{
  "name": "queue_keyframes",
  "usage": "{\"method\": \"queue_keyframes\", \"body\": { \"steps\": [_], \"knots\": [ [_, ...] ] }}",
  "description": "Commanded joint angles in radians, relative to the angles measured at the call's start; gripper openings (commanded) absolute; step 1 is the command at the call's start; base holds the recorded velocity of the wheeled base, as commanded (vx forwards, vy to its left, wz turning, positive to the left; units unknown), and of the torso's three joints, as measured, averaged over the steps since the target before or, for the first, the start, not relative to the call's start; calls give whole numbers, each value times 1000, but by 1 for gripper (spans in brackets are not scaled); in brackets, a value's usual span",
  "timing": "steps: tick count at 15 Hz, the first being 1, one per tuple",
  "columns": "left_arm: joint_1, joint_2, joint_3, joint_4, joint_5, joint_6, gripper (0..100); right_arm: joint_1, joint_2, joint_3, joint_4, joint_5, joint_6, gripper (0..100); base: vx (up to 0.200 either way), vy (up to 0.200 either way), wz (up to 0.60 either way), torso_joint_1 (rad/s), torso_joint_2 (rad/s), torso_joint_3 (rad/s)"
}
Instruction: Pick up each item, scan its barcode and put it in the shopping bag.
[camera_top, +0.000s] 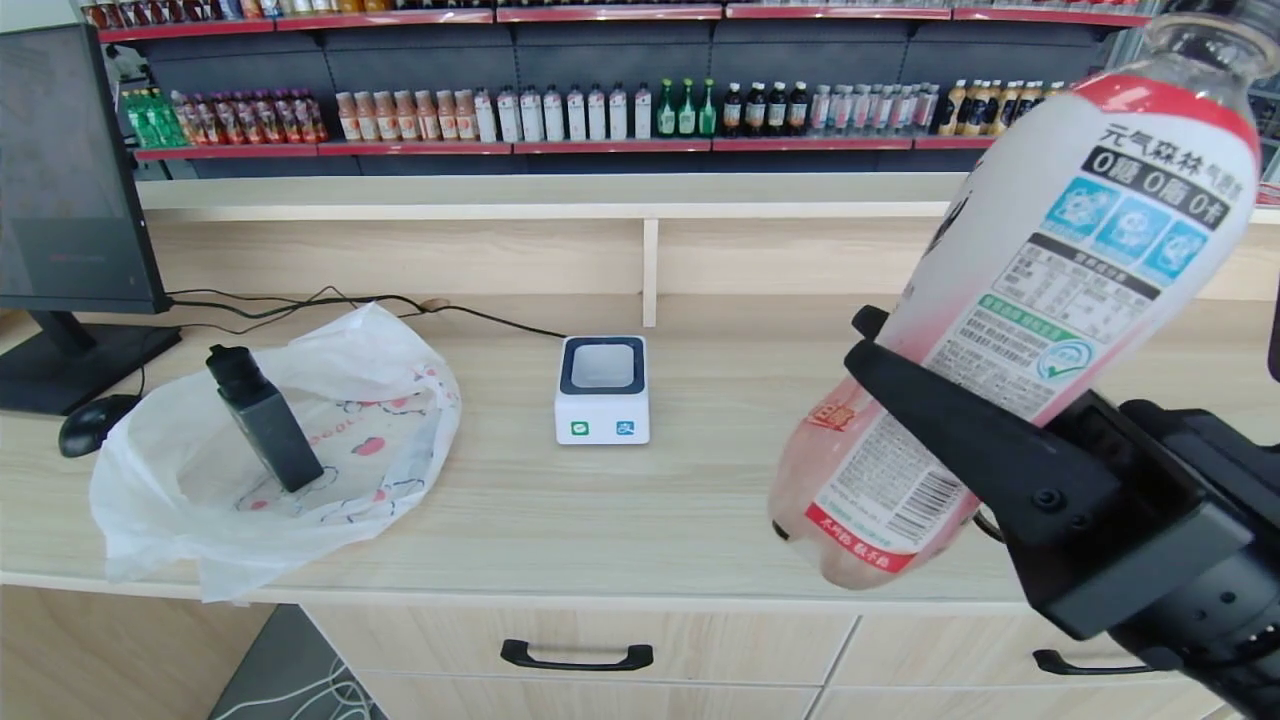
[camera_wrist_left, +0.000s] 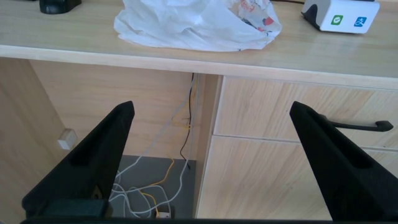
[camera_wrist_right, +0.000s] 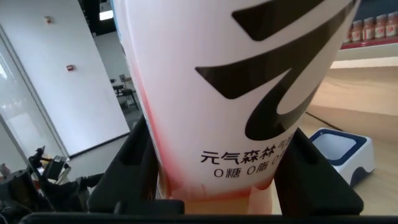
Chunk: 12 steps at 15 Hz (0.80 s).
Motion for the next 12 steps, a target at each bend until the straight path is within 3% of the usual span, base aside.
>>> {"method": "queue_keyframes", "body": {
  "steps": [1,6,9,12],
  "knots": [
    [0,0,0,0,0,0,100,-6,35,15,-2,-7,-41,0,0,0,0,0,0,0],
    [0,0,0,0,0,0,100,-57,101,92,-2,-68,-258,0,0,0,0,0,0,0],
    [-1,0,0,3,0,6,100,-184,110,122,-2,-151,-313,0,0,0,0,0,0,0],
    [-1,0,0,3,0,6,100,-345,112,30,-2,-225,-353,0,0,0,0,0,0,0]
  ]
}}
